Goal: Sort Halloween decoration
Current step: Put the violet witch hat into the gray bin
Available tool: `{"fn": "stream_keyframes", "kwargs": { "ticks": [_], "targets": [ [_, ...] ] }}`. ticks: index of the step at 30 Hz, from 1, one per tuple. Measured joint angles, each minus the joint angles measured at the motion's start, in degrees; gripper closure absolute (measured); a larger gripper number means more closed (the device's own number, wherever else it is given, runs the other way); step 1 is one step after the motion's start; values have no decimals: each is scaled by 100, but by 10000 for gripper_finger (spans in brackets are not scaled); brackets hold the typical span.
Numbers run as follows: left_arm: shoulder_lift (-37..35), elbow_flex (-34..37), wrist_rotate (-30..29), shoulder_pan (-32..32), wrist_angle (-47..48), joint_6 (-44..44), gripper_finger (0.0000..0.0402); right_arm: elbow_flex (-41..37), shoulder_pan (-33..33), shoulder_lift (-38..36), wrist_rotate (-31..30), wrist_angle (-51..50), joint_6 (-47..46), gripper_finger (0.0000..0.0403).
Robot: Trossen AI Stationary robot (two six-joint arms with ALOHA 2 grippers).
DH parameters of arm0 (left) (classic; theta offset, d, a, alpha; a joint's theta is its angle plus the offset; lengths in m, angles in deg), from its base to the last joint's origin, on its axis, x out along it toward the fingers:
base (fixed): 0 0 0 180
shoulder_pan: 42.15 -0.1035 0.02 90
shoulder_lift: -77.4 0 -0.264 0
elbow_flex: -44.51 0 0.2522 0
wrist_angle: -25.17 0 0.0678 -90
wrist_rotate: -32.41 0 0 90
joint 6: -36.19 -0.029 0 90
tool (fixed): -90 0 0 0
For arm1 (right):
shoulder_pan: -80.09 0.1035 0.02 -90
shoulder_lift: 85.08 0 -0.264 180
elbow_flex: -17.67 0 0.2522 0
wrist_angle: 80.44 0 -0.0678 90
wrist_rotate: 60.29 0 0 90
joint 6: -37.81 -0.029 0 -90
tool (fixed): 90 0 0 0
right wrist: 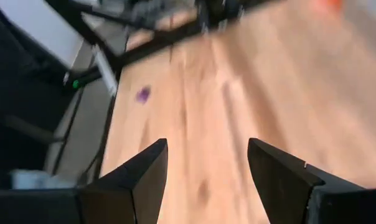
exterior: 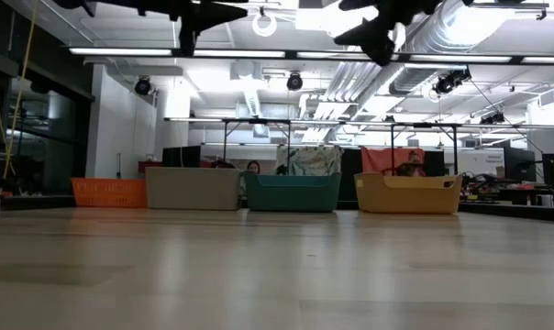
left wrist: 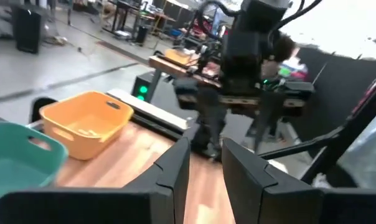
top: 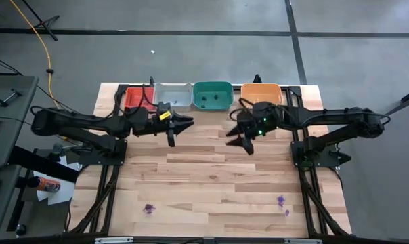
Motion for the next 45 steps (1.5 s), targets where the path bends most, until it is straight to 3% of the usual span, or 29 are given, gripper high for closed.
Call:
{"fn": "stream_keyframes", "kwargs": {
  "ticks": [8,14,20,26,31,37,45],
  "targets": [
    [-303,-11,-35,-17,103,-857,321,-2,893,0,178,-1181,-1927,187],
    [-338,-11,-34,-17,125,-1098,321,-2,2047,121,170,-1919,-4652,187],
    [-335,-11,-34,-17,126,-1729,320,-2,3522,700,93,-2022,-7582,187],
    [-333,-11,-34,-17,126,-1754,321,-2,4775,1605,629,-2065,-9551,187],
    [-333,-11,-34,-17,126,-1754,321,-2,5355,2201,646,-2599,-10024,187],
    [-333,-11,-34,-17,124,-1751,320,-2,5382,2524,26,-3026,-9409,187],
    [-333,-11,-34,-17,122,-1409,319,-4,5470,2745,-84,-3287,-8993,187]
  ]
}}
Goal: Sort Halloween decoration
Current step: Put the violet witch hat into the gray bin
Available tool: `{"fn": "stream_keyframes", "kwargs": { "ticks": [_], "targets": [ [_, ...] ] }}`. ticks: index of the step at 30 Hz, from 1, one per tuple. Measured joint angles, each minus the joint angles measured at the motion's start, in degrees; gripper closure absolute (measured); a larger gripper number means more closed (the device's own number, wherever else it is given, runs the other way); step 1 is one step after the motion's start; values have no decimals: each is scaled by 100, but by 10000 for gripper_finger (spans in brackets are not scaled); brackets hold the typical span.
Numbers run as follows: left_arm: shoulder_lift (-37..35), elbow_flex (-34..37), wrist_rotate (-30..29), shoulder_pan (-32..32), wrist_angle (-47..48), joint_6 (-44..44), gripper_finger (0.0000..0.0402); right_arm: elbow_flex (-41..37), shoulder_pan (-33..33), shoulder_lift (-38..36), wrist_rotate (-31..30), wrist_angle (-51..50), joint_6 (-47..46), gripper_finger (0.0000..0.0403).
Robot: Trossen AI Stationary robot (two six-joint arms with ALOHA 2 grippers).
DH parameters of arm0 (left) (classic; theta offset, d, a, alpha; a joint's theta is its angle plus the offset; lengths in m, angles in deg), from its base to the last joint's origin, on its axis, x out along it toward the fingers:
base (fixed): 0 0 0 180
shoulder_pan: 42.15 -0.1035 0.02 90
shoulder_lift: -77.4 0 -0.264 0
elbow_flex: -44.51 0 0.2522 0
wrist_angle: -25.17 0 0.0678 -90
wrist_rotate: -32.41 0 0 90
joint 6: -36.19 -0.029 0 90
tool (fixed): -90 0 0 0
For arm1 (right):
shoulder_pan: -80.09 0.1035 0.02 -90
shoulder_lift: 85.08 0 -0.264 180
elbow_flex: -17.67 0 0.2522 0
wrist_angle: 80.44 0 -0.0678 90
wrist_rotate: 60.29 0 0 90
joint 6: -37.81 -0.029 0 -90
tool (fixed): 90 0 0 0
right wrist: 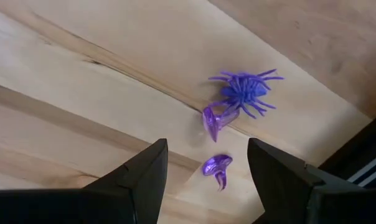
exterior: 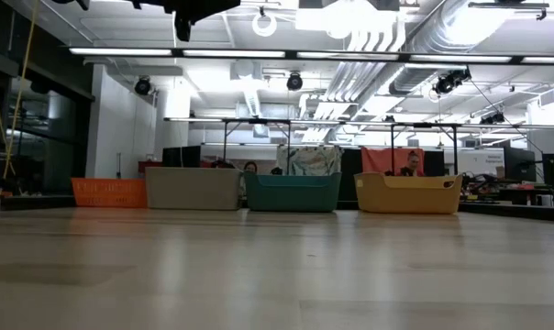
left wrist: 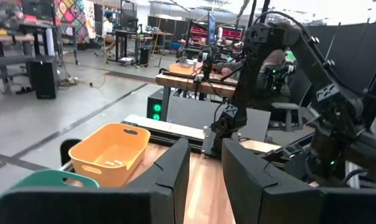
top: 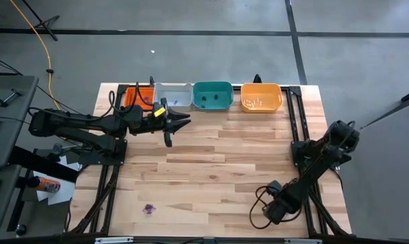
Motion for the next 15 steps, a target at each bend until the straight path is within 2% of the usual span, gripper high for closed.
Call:
{"fn": "stream_keyframes", "kwargs": {
  "ticks": [7,15],
  "targets": [
    [0,0,0,0,-2,318,319,-111,123,2,-111,-8,-29,194],
    [0,0,2,11,-4,318,319,-264,125,2,-185,335,-128,250]
  ]
}}
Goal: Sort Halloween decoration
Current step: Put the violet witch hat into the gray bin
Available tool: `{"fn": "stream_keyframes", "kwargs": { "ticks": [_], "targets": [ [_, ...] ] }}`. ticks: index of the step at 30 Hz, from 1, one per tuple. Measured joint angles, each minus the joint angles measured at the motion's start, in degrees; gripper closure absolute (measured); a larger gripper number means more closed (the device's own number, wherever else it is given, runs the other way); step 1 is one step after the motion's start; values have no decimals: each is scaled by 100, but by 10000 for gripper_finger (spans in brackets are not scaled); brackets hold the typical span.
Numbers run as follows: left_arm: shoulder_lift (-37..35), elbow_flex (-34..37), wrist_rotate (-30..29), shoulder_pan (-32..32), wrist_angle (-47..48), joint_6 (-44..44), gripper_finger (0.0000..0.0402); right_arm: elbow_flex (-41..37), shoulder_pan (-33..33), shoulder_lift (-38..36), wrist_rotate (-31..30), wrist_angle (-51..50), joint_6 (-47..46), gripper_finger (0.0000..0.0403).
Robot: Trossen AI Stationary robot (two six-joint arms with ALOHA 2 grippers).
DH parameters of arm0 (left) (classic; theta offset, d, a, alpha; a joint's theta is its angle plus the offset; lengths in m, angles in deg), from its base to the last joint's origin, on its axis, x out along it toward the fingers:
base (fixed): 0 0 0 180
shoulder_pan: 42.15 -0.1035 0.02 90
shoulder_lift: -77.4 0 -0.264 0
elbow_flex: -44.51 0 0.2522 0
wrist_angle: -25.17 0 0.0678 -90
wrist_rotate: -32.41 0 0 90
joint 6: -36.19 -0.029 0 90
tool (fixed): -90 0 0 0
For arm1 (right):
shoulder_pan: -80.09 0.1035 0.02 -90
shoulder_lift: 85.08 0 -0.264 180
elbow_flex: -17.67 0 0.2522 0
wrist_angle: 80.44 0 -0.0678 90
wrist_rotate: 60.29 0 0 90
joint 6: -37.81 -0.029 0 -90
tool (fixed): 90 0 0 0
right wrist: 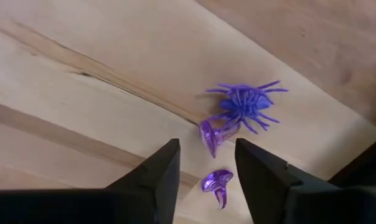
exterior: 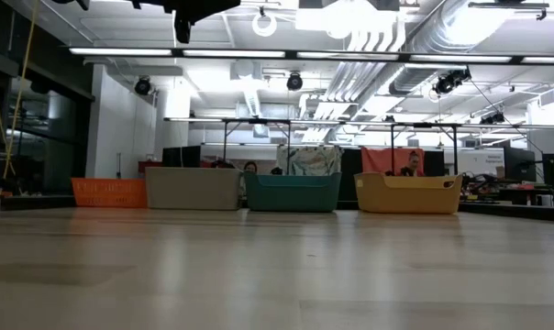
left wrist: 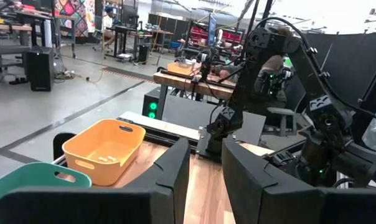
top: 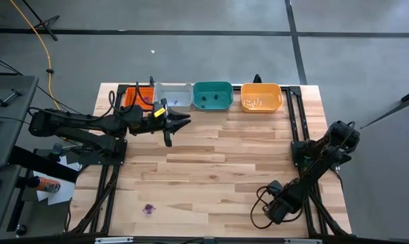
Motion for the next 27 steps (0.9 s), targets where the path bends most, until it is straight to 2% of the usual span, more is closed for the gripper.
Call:
{"fn": "stream_keyframes", "kwargs": {
  "ticks": [23,27],
  "targets": [
    [0,0,0,0,0,-1,319,0,7,0,8,-52,293,390],
    [0,0,0,0,0,-2,319,3,7,-2,6,-55,302,400]
  ]
}}
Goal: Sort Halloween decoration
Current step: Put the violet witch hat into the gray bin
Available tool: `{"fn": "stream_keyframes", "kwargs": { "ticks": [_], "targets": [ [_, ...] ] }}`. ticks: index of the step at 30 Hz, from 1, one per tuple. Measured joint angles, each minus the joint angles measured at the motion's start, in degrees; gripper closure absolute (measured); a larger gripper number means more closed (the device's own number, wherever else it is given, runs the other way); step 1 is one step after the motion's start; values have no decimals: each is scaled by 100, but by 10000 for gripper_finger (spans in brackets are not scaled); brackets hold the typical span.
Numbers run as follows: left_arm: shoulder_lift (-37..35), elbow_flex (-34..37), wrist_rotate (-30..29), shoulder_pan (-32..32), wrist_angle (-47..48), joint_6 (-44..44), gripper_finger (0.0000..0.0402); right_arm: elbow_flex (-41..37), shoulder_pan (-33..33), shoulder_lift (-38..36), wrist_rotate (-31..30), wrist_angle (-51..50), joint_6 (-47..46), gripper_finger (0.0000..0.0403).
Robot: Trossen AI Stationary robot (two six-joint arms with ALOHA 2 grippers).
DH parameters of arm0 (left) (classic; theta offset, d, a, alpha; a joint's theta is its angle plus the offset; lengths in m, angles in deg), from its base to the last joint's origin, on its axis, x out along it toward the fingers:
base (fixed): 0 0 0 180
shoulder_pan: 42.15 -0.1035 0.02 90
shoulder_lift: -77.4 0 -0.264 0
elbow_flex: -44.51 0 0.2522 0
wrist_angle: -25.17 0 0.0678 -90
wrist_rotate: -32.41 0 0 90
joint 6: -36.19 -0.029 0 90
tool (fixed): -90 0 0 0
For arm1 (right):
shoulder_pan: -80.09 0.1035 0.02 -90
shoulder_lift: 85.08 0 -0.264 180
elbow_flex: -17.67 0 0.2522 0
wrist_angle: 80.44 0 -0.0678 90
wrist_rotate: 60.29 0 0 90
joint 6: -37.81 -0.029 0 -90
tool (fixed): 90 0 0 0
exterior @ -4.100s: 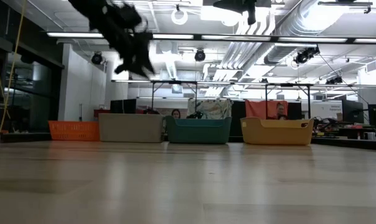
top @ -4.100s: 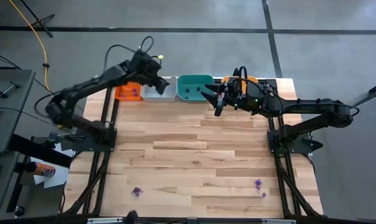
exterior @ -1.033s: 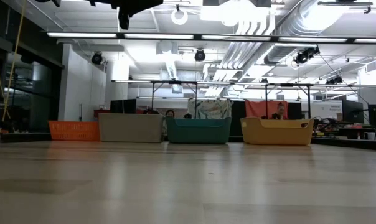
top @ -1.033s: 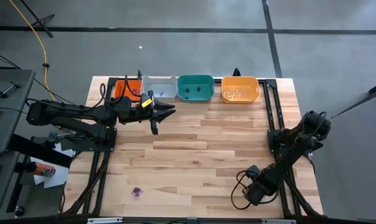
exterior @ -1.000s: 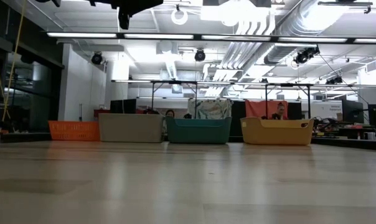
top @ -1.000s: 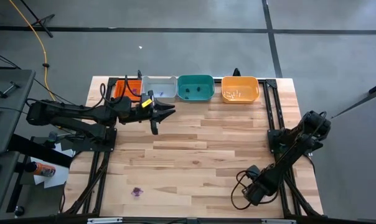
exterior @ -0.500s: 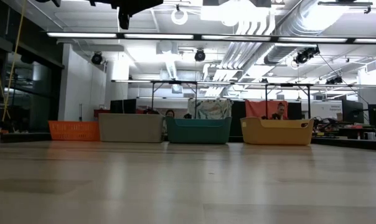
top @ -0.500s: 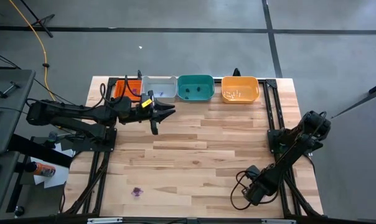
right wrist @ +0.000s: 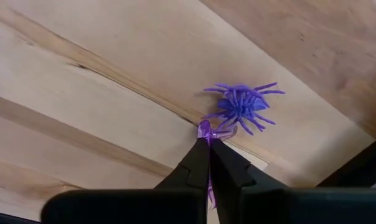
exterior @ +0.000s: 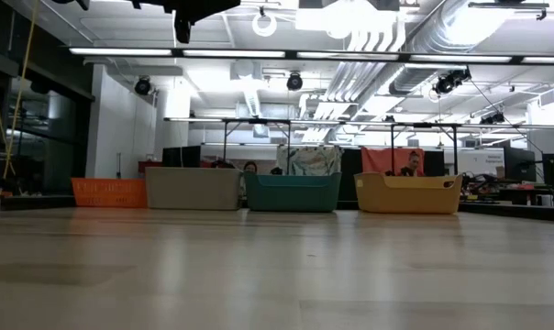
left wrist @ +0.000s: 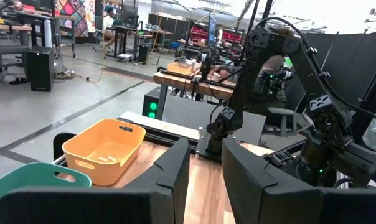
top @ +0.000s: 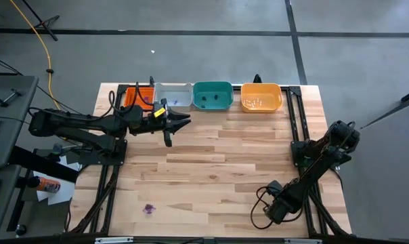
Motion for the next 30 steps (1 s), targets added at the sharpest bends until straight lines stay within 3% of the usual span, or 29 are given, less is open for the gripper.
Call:
{"fn": "stream_keyframes", "kwargs": {
  "ticks": [16,25,30],
  "targets": [
    [2,-2,0,0,2,-2,319,1,-1,109,34,-26,-1,330],
    [2,-2,0,0,0,-2,319,6,0,201,130,-1,5,333],
    [2,-2,0,0,0,-2,319,22,-2,193,207,18,269,388]
  ]
}}
